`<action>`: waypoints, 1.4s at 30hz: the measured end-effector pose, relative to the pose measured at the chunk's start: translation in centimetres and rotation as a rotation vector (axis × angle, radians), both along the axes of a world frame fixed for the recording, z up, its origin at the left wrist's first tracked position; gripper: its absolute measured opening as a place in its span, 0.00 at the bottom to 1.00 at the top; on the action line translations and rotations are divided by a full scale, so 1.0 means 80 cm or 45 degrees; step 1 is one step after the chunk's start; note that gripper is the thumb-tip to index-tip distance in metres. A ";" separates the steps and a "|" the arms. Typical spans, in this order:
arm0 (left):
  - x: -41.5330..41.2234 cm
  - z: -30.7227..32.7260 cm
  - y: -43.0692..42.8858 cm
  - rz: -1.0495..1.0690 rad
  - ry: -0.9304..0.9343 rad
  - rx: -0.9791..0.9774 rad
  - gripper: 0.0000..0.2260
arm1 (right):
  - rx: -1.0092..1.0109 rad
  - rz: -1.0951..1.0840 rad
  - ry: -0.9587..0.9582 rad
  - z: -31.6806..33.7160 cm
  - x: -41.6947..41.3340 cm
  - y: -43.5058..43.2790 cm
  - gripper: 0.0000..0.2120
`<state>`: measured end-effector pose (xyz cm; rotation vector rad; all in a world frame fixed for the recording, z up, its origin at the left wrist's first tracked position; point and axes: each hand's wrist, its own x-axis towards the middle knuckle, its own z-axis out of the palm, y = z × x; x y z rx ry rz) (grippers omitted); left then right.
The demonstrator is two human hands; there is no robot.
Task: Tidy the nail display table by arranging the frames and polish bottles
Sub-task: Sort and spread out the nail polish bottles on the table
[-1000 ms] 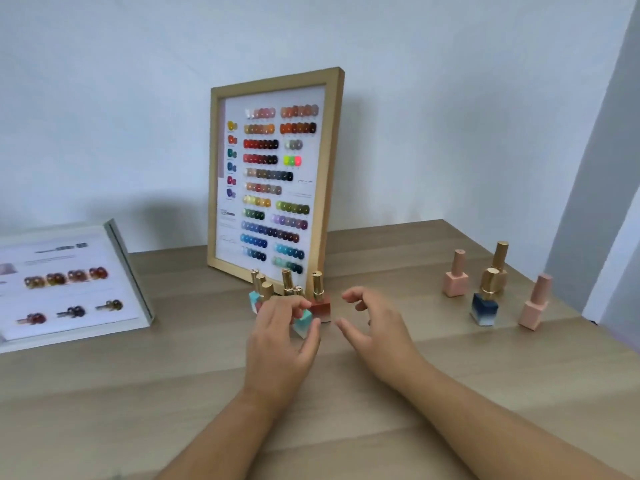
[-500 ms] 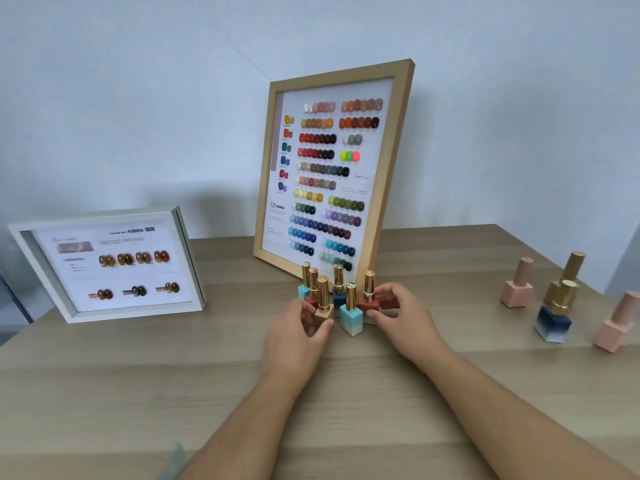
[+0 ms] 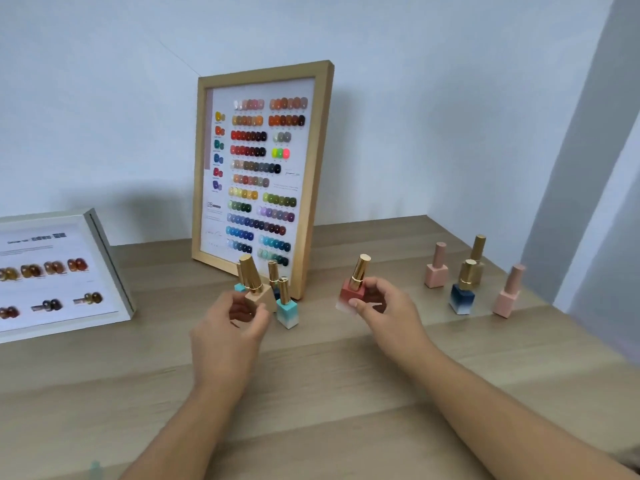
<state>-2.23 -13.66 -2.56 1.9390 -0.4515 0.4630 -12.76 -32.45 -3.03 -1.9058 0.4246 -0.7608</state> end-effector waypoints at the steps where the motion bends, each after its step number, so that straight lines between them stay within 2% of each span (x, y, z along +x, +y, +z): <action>1: -0.014 0.008 -0.006 -0.055 -0.055 -0.050 0.08 | -0.028 -0.017 -0.022 0.005 -0.017 -0.007 0.12; 5: -0.061 0.023 -0.074 -0.432 -0.107 -0.037 0.05 | -0.085 -0.223 -0.059 0.014 -0.080 -0.047 0.12; 9: -0.084 0.014 -0.172 -0.646 0.030 0.126 0.05 | -0.117 -0.480 0.002 0.003 -0.131 -0.089 0.11; 14: -0.095 -0.017 -0.252 -0.718 0.146 0.275 0.04 | -0.002 -0.633 0.148 -0.022 -0.168 -0.130 0.10; 22: -0.089 -0.029 -0.280 -0.650 0.215 0.316 0.04 | -0.037 -0.678 0.245 -0.035 -0.161 -0.142 0.15; 25: -0.093 -0.028 -0.278 -0.677 0.231 0.356 0.08 | -0.155 -0.773 0.162 -0.030 -0.167 -0.135 0.22; 27: -0.095 -0.026 -0.270 -0.680 0.243 0.328 0.15 | -0.313 -0.867 0.027 -0.025 -0.171 -0.121 0.20; 29: -0.098 -0.019 -0.252 -0.655 0.167 0.266 0.15 | -0.503 -0.819 -0.053 -0.017 -0.168 -0.102 0.18; 32: -0.097 -0.002 -0.207 -0.602 -0.078 0.160 0.09 | -0.665 -0.609 -0.097 -0.004 -0.138 -0.073 0.11; 37: -0.068 0.015 -0.103 -0.470 -0.468 0.073 0.07 | -0.487 -0.233 -0.025 0.010 -0.054 -0.026 0.10; 39: -0.047 0.009 -0.062 -0.374 -0.486 0.061 0.07 | -0.447 -0.091 0.036 0.008 -0.018 -0.008 0.11; 42: -0.009 -0.005 -0.011 -0.165 -0.356 0.105 0.09 | -0.352 0.069 0.119 0.003 0.029 0.021 0.14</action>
